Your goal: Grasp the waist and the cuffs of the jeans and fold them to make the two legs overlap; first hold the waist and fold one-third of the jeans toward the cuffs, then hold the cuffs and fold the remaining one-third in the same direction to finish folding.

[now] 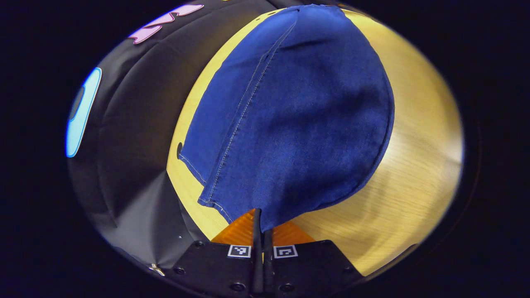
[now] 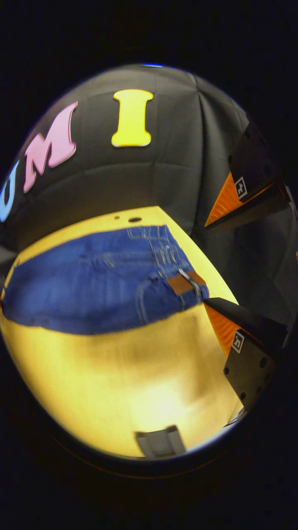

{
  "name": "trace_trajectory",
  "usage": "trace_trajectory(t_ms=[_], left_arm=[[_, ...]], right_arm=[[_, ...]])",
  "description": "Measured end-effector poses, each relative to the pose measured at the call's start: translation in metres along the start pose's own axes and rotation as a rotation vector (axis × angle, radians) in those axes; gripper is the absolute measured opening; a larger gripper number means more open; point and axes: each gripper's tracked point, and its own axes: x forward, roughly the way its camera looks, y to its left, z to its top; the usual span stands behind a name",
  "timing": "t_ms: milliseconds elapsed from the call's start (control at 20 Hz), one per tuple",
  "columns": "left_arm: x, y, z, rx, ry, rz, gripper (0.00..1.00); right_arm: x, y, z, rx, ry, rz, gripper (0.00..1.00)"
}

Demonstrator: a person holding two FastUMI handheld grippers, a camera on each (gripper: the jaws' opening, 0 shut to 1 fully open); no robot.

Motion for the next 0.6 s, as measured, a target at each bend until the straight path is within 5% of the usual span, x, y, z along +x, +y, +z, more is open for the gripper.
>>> trace_trajectory(t_ms=[300, 600], left_arm=[[0.003, 0.002, 0.0, -0.024, 0.0, 0.029, 0.06], [0.003, 0.002, 0.001, -0.042, -0.001, 0.05, 0.05]], right_arm=[[0.044, 0.013, 0.014, -0.024, -0.019, 0.029, 0.98], [0.07, 0.001, 0.028, -0.075, -0.028, -0.031, 0.89]])
